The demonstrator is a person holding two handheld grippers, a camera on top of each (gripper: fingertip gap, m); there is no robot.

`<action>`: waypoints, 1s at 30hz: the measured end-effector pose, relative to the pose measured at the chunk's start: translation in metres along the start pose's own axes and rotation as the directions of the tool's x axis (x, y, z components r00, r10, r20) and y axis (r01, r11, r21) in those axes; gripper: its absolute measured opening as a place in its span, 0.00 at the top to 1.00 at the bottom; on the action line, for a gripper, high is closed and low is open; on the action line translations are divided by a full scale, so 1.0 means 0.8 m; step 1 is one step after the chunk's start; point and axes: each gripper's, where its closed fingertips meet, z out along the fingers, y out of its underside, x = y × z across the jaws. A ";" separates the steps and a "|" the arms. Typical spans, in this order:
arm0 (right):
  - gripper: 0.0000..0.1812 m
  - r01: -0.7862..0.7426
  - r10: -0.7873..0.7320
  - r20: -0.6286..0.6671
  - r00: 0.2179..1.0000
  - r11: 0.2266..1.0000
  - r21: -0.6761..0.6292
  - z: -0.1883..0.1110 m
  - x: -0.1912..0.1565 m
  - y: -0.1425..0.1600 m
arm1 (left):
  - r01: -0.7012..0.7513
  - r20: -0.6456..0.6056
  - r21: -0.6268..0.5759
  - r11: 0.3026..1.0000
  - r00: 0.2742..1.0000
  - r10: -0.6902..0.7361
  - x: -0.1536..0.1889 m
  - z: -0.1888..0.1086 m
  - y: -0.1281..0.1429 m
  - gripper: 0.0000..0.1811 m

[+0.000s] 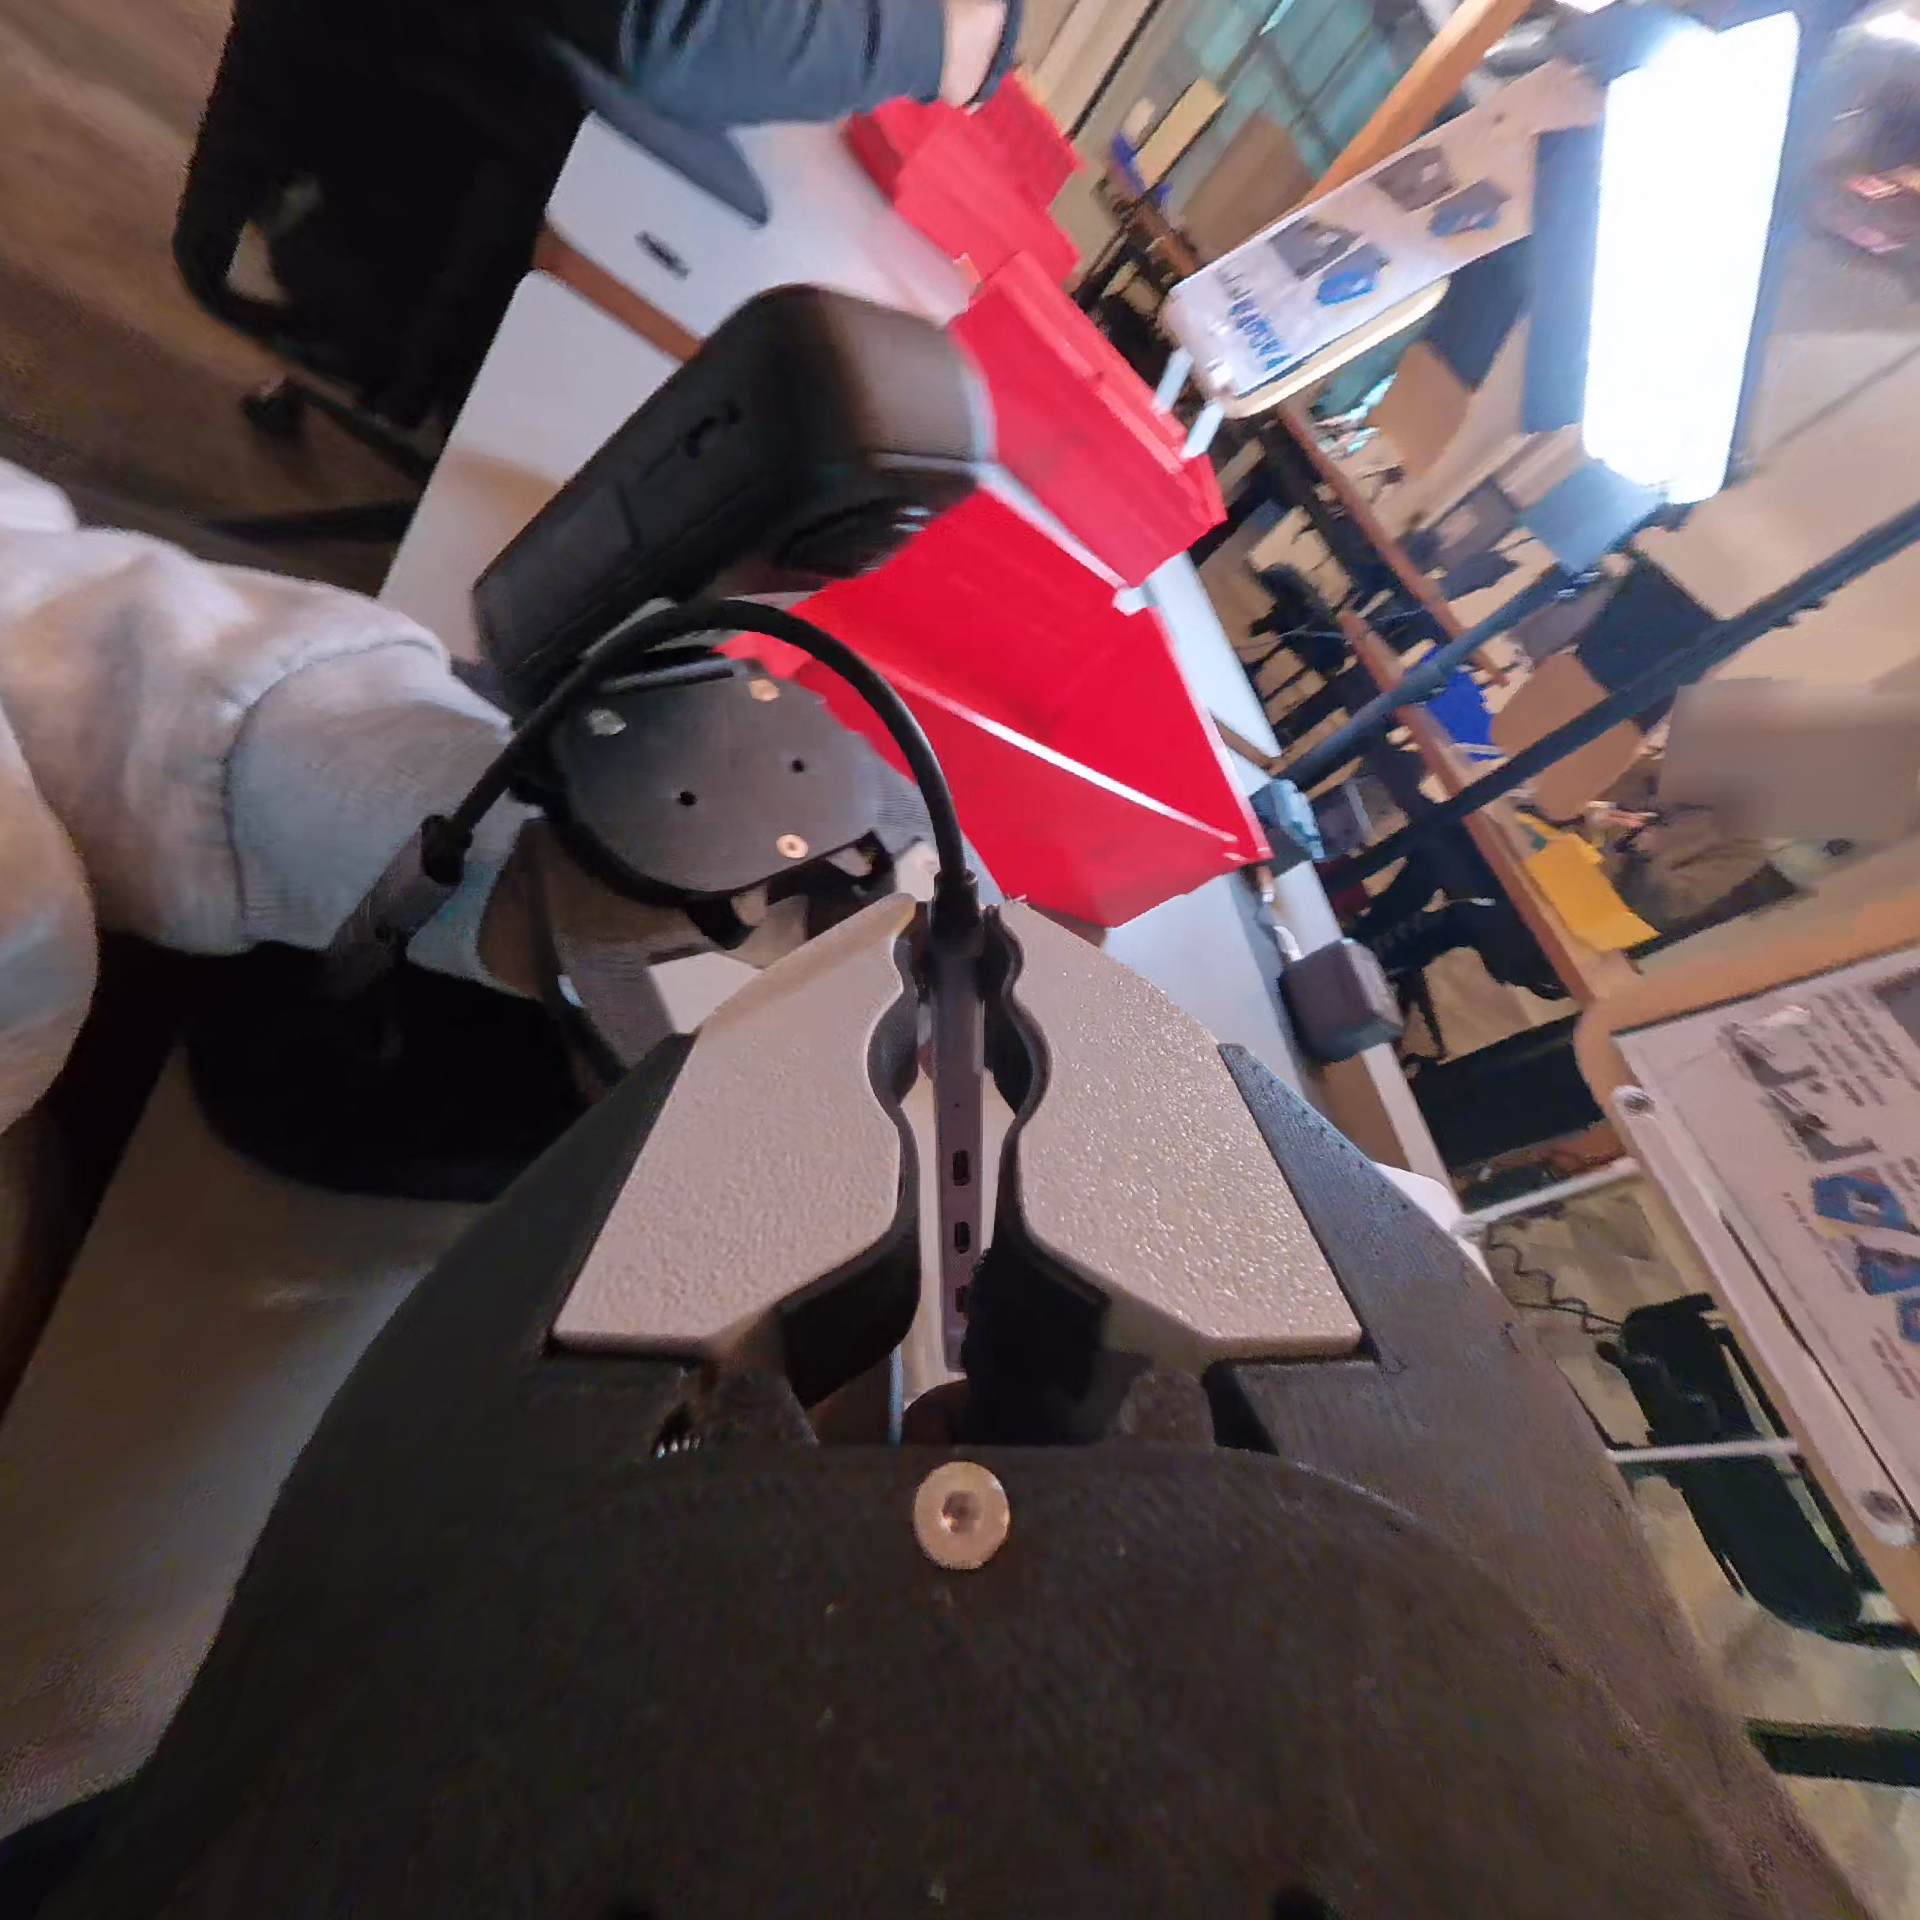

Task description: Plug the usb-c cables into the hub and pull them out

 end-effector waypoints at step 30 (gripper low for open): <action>0.95 -0.287 0.353 -0.654 0.669 0.934 0.211 -0.284 0.240 0.073 | 0.084 0.140 0.241 0.967 0.983 -0.121 -0.043 -0.021 -0.032 0.54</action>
